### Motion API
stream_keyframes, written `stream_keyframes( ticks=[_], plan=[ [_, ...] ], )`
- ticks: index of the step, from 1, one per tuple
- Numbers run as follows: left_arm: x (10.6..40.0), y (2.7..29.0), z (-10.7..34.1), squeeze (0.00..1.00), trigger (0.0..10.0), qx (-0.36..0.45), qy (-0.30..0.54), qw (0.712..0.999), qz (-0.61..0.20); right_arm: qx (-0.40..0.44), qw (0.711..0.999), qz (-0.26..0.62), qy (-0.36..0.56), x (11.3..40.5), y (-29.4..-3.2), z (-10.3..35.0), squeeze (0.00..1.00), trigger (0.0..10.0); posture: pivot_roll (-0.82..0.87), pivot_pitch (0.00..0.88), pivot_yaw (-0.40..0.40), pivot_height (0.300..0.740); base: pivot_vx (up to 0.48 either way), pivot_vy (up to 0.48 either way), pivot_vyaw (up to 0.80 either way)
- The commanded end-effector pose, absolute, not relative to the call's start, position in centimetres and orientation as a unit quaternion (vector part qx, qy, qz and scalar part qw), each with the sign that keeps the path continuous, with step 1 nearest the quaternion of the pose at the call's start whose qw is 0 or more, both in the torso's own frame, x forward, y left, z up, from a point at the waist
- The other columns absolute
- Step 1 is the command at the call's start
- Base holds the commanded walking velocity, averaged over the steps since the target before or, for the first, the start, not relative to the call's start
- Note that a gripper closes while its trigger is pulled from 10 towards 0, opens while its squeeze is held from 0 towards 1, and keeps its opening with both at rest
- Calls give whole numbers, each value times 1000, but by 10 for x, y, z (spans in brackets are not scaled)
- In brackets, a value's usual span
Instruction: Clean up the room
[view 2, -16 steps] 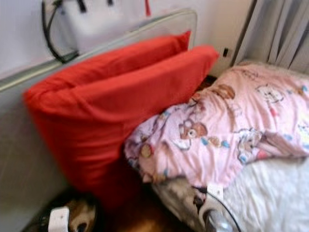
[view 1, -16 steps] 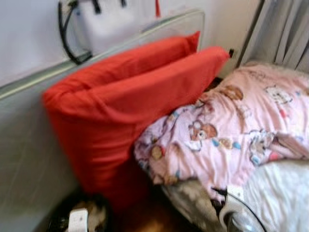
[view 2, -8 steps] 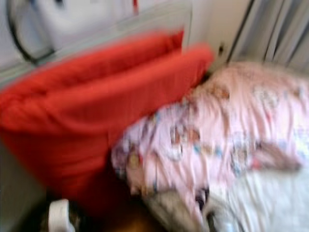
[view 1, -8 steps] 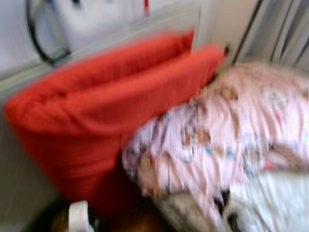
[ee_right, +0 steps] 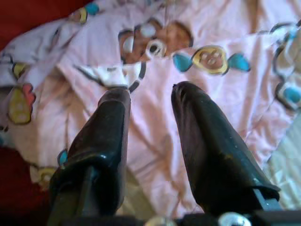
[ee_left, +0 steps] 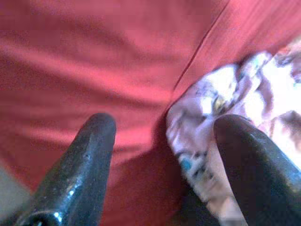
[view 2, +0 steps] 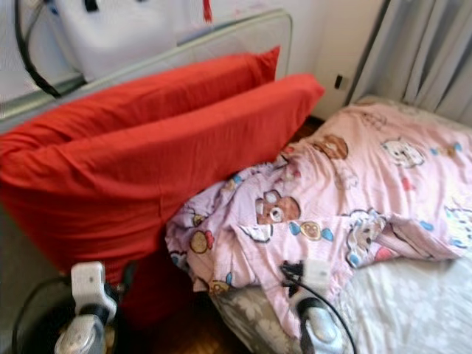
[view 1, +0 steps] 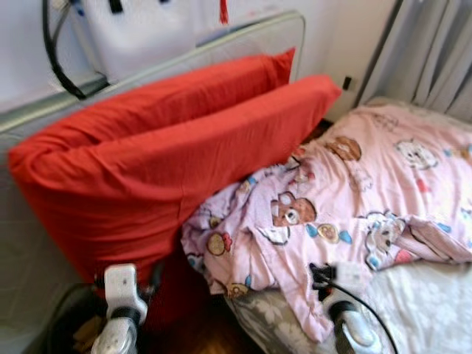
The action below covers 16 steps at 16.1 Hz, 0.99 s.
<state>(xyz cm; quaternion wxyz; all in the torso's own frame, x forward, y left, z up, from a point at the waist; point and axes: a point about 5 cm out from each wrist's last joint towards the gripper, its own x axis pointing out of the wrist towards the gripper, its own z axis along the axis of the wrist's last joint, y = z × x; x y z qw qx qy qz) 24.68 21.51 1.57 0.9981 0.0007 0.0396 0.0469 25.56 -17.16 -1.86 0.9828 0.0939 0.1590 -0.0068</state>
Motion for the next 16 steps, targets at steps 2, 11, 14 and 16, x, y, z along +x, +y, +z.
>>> stream_keyframes(
  ticks=[2, 11, 14, 16],
  plan=[
    [243, 210, 19, 0, 10000, -1, 27, 999, 40, 79, 989, -8, 125, 256, -176, -11, 0, 10000, -13, 32, 6, 740, 0, 0, 0],
    [240, 207, 33, 0, 10000, -7, 18, 998, 53, 46, 991, -6, 123, 258, -174, -8, 0, 10000, 2, 58, -9, 715, 0, 0, 0],
    [236, 207, 33, 0, 10000, -7, 24, 998, 54, 37, 988, -3, 148, 257, -171, -13, 0, 10000, 11, 78, -15, 695, 0, 0, 0],
    [234, 207, 33, 0, 10000, -10, 29, 998, 60, 40, 988, 2, 150, 256, -169, -14, 0, 10000, 16, 86, -18, 665, 0, 0, 0]
  ],
)
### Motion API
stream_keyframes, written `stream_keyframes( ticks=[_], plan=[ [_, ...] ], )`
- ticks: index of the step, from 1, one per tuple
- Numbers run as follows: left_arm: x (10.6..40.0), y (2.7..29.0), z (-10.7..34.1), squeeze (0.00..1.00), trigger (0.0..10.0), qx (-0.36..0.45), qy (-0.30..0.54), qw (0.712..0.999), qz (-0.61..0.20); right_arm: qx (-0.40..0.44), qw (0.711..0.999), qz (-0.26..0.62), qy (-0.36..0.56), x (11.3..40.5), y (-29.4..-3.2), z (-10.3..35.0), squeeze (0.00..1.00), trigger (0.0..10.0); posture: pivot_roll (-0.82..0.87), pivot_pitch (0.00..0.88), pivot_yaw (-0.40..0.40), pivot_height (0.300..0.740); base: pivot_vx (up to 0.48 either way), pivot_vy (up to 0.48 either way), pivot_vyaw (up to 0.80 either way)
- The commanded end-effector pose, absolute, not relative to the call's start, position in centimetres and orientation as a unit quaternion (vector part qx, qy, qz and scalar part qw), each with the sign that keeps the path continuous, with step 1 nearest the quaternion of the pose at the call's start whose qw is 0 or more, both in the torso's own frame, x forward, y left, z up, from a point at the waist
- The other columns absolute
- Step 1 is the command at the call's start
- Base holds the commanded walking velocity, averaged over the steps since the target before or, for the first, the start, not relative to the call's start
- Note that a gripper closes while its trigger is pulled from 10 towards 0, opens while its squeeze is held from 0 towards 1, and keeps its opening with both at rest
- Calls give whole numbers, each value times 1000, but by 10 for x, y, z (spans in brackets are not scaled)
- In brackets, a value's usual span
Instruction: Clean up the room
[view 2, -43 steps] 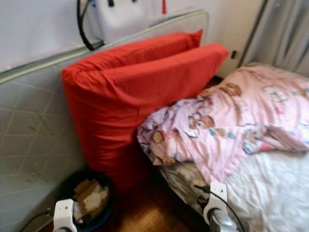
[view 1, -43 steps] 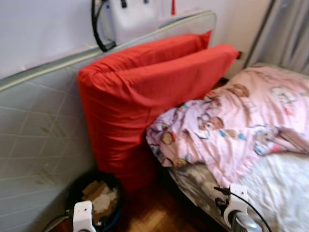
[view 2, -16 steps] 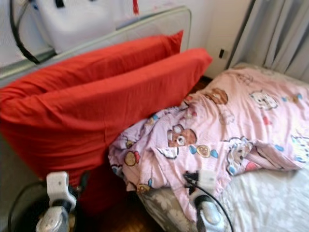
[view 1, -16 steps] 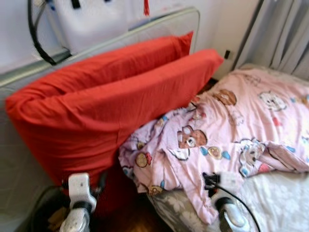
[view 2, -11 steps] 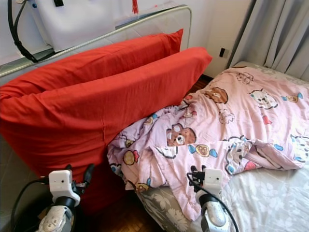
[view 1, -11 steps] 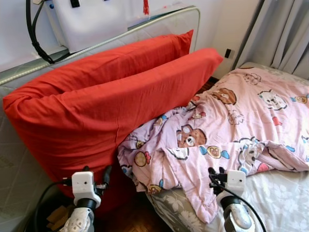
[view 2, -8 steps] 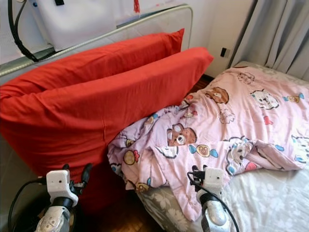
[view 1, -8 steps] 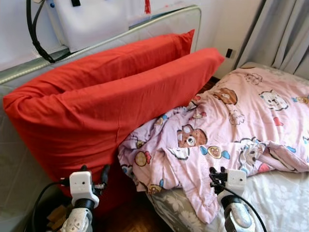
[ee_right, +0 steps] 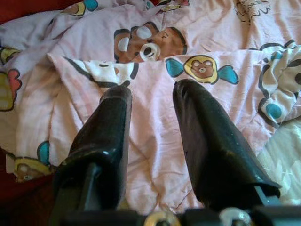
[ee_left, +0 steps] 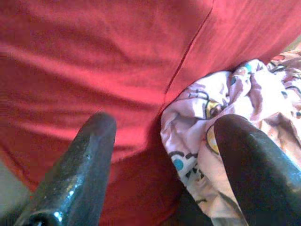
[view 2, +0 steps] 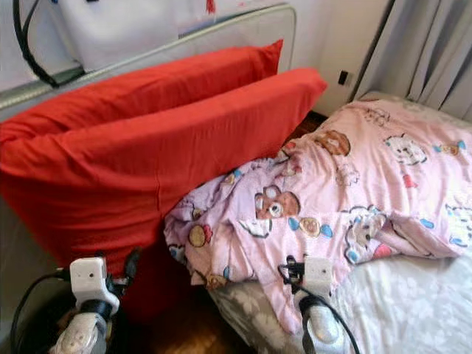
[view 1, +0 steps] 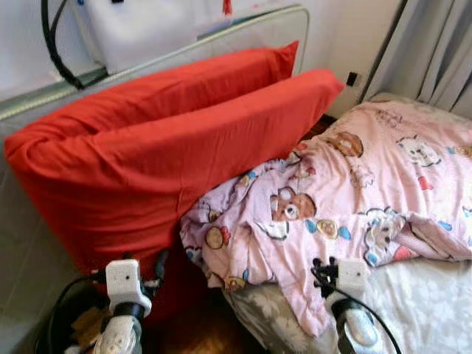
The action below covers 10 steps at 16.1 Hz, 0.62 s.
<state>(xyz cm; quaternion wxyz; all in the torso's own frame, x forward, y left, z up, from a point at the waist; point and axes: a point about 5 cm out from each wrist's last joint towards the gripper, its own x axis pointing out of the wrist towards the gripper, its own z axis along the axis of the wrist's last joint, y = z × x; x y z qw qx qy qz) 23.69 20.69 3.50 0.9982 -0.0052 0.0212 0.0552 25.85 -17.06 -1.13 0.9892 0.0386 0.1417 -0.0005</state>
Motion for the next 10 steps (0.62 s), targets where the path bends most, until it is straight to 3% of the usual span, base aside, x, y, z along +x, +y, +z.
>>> stream_keyframes(
  ticks=[1, 10],
  plan=[
    [234, 207, 33, 0, 10000, -11, 30, 998, 60, 45, 989, 8, 142, 256, -167, -13, 0, 10000, 21, 92, -20, 665, 0, 0, 0],
    [235, 206, 34, 0, 10000, -16, 45, 997, 54, 48, 986, 31, 156, 256, -158, -16, 0, 10000, 26, 107, -19, 665, 0, 0, 0]
  ],
)
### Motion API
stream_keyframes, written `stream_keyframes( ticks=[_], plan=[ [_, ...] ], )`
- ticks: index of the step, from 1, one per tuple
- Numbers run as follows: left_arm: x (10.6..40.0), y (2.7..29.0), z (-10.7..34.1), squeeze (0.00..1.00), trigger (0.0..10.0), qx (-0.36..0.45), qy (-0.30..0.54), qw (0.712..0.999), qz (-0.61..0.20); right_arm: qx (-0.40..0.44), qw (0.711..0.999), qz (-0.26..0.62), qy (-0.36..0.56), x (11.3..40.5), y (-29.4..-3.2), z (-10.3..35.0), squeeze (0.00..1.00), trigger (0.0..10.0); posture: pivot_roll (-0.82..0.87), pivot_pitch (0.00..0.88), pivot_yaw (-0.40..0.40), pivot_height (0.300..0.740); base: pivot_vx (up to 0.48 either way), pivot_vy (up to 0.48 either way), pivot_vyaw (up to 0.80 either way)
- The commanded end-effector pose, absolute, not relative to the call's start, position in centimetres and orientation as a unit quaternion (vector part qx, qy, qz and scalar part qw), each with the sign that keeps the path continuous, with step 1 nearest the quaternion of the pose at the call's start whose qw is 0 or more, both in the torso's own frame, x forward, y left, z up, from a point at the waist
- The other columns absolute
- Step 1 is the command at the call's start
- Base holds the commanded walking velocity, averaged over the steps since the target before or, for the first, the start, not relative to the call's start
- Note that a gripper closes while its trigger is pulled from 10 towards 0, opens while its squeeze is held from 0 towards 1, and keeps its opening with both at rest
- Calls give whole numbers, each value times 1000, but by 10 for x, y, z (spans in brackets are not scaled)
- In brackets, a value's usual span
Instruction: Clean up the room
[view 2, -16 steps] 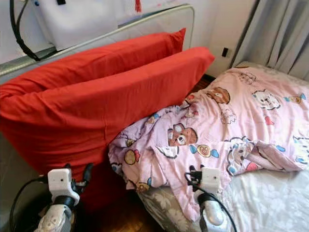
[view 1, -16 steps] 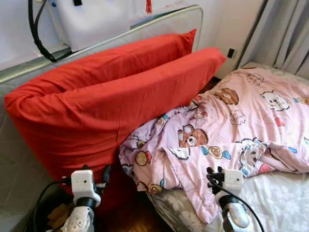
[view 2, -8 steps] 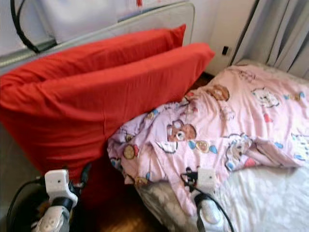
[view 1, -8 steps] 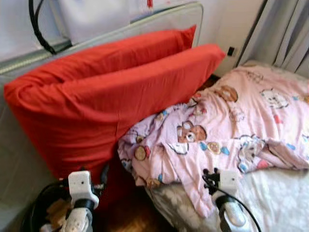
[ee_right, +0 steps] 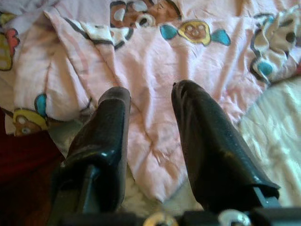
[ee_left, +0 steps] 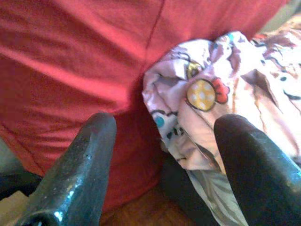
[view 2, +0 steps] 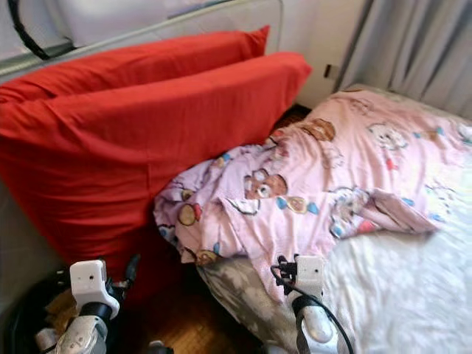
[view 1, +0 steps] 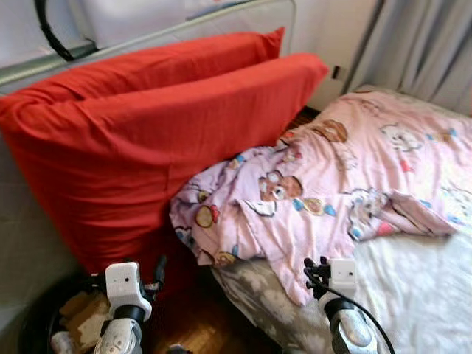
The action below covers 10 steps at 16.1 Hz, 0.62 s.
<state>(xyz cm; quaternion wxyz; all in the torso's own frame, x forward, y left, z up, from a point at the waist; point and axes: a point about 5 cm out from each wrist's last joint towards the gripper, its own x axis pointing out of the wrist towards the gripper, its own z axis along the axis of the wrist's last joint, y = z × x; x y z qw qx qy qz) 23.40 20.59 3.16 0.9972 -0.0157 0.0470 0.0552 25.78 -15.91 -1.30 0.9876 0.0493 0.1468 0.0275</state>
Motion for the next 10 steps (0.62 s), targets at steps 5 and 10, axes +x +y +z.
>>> stream_keyframes(
  ticks=[5, 10],
  plan=[
    [231, 204, 32, 0, 10000, -17, 51, 997, 54, 41, 983, 48, 173, 255, -156, -19, 0, 10000, 26, 110, -23, 665, 0, 0, 0],
    [230, 203, 31, 0, 10000, -21, 55, 997, 54, 52, 983, 53, 169, 254, -154, -19, 0, 10000, 31, 114, -28, 635, 0, 0, 0]
  ],
)
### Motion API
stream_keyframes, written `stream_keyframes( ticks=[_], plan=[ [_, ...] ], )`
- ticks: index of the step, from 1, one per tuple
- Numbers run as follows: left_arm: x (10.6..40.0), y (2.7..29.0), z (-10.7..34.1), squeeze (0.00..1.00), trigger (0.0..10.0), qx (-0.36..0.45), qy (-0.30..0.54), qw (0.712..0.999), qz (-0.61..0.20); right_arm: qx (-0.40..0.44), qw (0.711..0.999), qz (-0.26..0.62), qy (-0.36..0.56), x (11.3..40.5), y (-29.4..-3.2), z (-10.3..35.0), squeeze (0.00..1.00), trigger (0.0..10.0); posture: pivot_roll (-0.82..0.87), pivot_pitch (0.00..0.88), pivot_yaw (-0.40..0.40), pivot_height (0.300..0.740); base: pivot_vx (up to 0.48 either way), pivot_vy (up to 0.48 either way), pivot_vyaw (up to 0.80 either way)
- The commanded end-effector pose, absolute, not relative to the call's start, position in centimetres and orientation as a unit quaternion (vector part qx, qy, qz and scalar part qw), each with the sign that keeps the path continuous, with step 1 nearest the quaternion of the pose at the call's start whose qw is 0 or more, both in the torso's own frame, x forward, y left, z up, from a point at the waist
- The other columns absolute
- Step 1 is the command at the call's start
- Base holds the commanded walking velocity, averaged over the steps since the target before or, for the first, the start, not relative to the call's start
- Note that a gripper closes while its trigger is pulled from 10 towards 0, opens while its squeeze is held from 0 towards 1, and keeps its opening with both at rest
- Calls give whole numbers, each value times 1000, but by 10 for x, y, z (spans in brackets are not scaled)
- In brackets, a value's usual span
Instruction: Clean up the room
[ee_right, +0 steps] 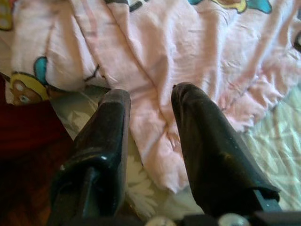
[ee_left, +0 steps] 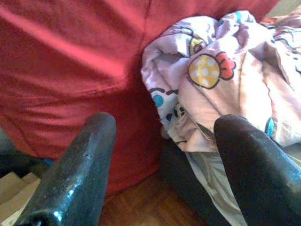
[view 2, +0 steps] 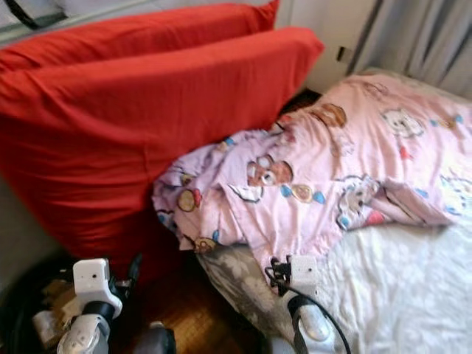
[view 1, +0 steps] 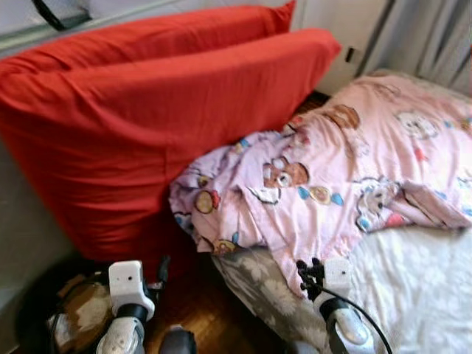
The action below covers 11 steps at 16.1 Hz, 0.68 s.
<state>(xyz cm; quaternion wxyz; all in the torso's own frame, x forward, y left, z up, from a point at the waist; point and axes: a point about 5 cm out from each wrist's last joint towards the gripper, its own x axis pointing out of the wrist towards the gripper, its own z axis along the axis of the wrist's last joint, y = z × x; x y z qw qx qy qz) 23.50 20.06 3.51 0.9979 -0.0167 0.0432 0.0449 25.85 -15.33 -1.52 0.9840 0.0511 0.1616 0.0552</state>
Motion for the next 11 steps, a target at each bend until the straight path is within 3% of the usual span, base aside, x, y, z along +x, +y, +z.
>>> stream_keyframes(
  ticks=[1, 11],
  plan=[
    [230, 204, 32, 0, 10000, -20, 55, 997, 55, 52, 982, 57, 171, 254, -153, -19, 0, 10000, 30, 117, -28, 635, 0, 0, 0],
    [226, 201, 33, 0, 10000, -25, 56, 997, 53, 40, 976, 88, 193, 254, -147, -23, 0, 10000, 52, 142, -46, 635, 0, 0, 0]
  ],
)
